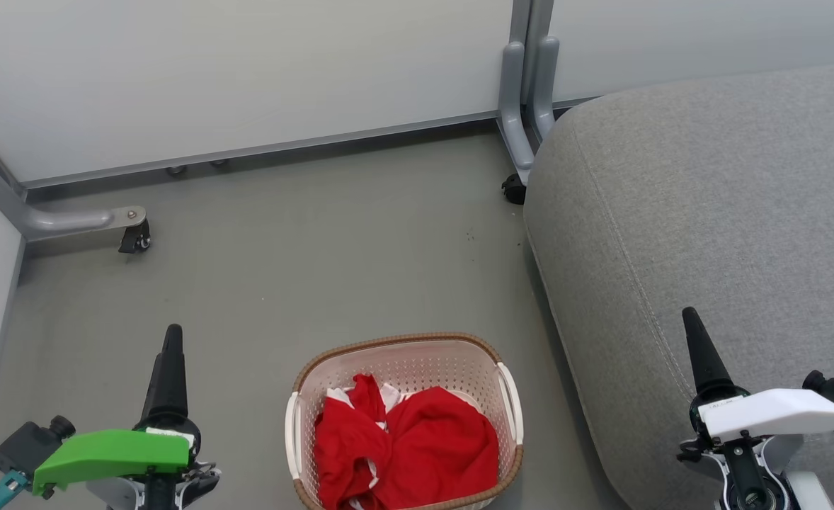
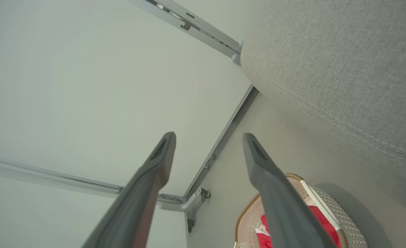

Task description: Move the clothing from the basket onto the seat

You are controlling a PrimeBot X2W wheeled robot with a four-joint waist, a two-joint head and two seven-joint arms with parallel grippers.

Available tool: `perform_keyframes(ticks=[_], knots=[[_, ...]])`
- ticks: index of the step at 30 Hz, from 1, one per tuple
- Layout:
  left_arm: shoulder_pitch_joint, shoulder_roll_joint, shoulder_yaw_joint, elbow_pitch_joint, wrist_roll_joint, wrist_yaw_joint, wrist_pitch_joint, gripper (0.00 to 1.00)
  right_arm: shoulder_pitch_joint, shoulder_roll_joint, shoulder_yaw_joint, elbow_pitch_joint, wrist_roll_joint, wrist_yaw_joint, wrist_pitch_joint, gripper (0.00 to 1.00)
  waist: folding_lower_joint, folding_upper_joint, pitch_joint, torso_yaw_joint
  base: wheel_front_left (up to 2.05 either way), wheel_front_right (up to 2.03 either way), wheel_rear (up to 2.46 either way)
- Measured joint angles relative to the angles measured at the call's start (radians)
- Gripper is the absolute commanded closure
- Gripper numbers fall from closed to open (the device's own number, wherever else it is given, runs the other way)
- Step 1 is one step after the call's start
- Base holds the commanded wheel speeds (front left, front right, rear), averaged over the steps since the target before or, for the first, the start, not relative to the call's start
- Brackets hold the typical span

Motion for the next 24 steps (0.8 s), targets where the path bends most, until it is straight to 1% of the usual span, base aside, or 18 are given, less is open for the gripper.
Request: perform_keyframes(ticks=[5, 9, 19, 22, 24], knots=[[0.007, 0.0, -0.021, -0.018, 0.094, 0.001, -0.021, 0.0, 0.006, -0.001, 0.009, -0.012, -0.081, 0.0, -0.017, 0.0, 0.0, 0.0, 0.002, -0.002, 0.0, 0.0, 0.0], [0.012, 0.0, -0.033, -0.027, 0.145, 0.008, -0.037, 0.0, 0.015, -0.001, 0.011, -0.018, -0.137, 0.0, -0.033, 0.0, 0.0, 0.0, 0.002, -0.001, 0.0, 0.0, 0.0], [0.02, 0.001, -0.063, -0.045, 0.284, 0.008, -0.068, 0.0, 0.019, -0.002, 0.024, -0.04, -0.28, 0.0, -0.067, 0.0, 0.0, 0.0, 0.001, -0.003, 0.0, 0.0, 0.0], [0.021, 0.001, -0.078, -0.05, 0.341, 0.015, -0.078, 0.0, 0.02, -0.002, 0.031, -0.051, -0.325, 0.0, -0.077, 0.0, 0.0, 0.0, 0.001, -0.003, 0.0, 0.0, 0.0], [0.021, 0.001, -0.084, -0.051, 0.359, 0.017, -0.086, 0.0, 0.021, -0.002, 0.033, -0.054, -0.349, 0.0, -0.083, 0.0, 0.0, 0.0, 0.002, -0.004, 0.0, 0.0, 0.0]])
